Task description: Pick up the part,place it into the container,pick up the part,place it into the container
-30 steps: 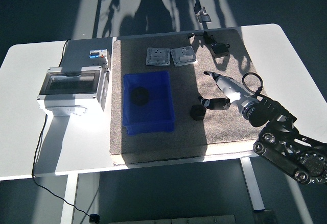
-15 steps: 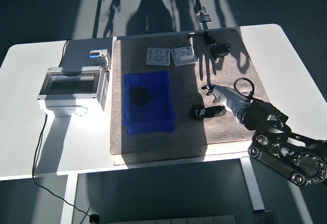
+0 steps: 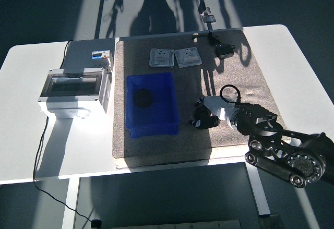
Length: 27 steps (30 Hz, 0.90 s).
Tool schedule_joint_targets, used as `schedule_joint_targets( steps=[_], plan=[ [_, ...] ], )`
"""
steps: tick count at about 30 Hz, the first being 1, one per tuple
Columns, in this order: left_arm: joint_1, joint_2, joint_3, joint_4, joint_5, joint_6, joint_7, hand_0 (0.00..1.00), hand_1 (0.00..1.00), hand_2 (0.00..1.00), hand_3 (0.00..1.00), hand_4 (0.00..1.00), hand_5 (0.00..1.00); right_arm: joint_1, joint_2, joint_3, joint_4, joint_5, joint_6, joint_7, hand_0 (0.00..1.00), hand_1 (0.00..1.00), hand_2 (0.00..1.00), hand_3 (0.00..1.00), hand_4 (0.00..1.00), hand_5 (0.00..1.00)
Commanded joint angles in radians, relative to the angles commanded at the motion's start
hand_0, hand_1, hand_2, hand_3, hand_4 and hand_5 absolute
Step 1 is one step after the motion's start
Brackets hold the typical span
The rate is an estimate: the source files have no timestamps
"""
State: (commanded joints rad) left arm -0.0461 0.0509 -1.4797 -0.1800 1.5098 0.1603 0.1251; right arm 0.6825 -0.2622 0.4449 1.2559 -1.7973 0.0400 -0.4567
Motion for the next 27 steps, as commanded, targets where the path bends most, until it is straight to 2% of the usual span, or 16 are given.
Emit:
schedule_joint_targets(
  steps=[1, 6, 7, 12, 13, 18, 19, 23, 24, 25, 27],
  plan=[
    [0.0, 0.0, -0.003, 0.0, 0.002, -0.003, -0.002, 0.672, 0.64, 0.619, 0.618, 0.637, 0.648, 0.001, 0.0, -0.001, -0.001, -0.003, -0.003, 0.003, 0.727, 0.297, 0.674, 0.708, 0.423, 0.456],
    [0.001, 0.003, -0.028, 0.0, 0.019, -0.019, -0.012, 0.672, 0.64, 0.619, 0.618, 0.637, 0.648, 0.002, -0.006, -0.004, -0.006, -0.016, -0.012, 0.013, 0.727, 0.297, 0.674, 0.708, 0.423, 0.456],
    [0.002, 0.004, -0.032, 0.0, 0.023, -0.022, -0.014, 0.67, 0.64, 0.624, 0.622, 0.637, 0.652, 0.001, -0.008, -0.005, -0.008, -0.018, -0.01, 0.014, 0.694, 0.289, 0.641, 0.691, 0.447, 0.411],
    [0.005, 0.005, -0.04, 0.0, 0.027, -0.029, -0.018, 0.67, 0.64, 0.624, 0.622, 0.637, 0.652, -0.001, -0.024, -0.002, -0.01, -0.014, -0.001, 0.023, 0.694, 0.289, 0.641, 0.691, 0.447, 0.411],
    [0.005, 0.005, -0.04, 0.0, 0.028, -0.029, -0.019, 0.672, 0.64, 0.623, 0.622, 0.638, 0.651, -0.001, -0.028, 0.003, -0.01, -0.008, -0.004, 0.031, 0.655, 0.294, 0.667, 0.71, 0.48, 0.316],
    [0.006, 0.006, -0.039, 0.0, 0.023, -0.028, -0.02, 0.672, 0.64, 0.623, 0.622, 0.638, 0.651, -0.006, -0.043, 0.031, -0.011, 0.046, -0.047, 0.096, 0.655, 0.294, 0.667, 0.71, 0.48, 0.316],
    [0.006, 0.005, -0.038, 0.0, 0.022, -0.027, -0.02, 0.672, 0.64, 0.624, 0.624, 0.639, 0.648, -0.005, -0.049, 0.035, -0.007, 0.042, -0.061, 0.116, 0.601, 0.295, 0.761, 0.855, 0.615, 0.228],
    [0.003, 0.005, -0.032, 0.0, 0.015, -0.023, -0.02, 0.672, 0.64, 0.624, 0.624, 0.639, 0.648, 0.012, -0.091, 0.018, 0.027, -0.003, -0.112, 0.192, 0.601, 0.295, 0.761, 0.855, 0.615, 0.228],
    [0.003, 0.005, -0.032, 0.0, 0.014, -0.023, -0.019, 0.672, 0.64, 0.624, 0.624, 0.639, 0.648, 0.015, -0.103, 0.011, 0.037, -0.005, -0.118, 0.205, 0.601, 0.295, 0.761, 0.855, 0.615, 0.228],
    [0.002, 0.005, -0.03, 0.0, 0.014, -0.022, -0.019, 0.672, 0.641, 0.622, 0.624, 0.64, 0.652, 0.019, -0.116, 0.005, 0.049, -0.007, -0.121, 0.216, 0.534, 0.289, 0.797, 0.86, 0.641, 0.192],
    [0.003, 0.005, -0.031, 0.0, 0.015, -0.023, -0.018, 0.672, 0.641, 0.622, 0.624, 0.64, 0.652, 0.023, -0.134, -0.002, 0.065, -0.003, -0.109, 0.212, 0.534, 0.289, 0.797, 0.86, 0.641, 0.192]
  ],
)
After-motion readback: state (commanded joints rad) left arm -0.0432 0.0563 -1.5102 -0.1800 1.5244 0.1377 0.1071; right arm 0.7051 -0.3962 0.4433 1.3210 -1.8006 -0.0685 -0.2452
